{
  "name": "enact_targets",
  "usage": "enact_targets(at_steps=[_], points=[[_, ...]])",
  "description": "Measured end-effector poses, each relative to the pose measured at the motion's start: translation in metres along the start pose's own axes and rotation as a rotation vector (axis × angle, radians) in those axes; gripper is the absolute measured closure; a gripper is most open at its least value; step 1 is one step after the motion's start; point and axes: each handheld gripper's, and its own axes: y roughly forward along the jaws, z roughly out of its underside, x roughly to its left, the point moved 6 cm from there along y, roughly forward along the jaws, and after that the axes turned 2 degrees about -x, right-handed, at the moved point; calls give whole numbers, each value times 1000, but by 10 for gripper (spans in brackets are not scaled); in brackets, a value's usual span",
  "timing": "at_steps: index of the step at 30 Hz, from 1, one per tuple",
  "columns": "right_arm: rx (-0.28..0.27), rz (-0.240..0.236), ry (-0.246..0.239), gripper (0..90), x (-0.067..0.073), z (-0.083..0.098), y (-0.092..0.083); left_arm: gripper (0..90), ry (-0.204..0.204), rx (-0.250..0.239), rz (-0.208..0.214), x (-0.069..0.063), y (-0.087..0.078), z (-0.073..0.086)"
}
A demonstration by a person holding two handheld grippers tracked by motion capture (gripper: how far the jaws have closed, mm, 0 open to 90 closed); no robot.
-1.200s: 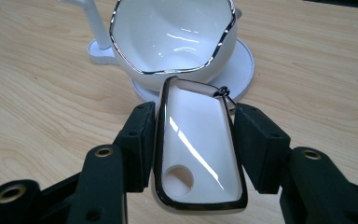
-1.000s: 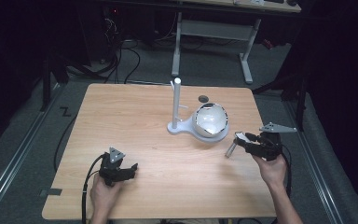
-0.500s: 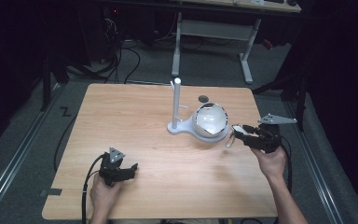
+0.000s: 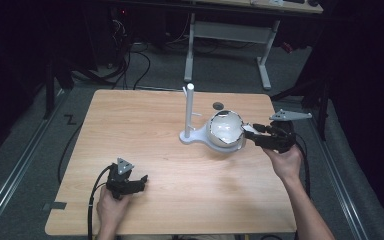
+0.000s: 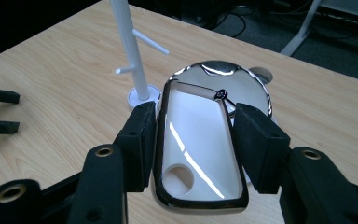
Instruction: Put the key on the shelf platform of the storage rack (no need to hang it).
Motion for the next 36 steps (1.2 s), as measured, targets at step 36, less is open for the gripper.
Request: enact_targets(at_steps=[36], points=[[92,6,12,506,-8,-29,59,209,-1,0,0,0,0,0]])
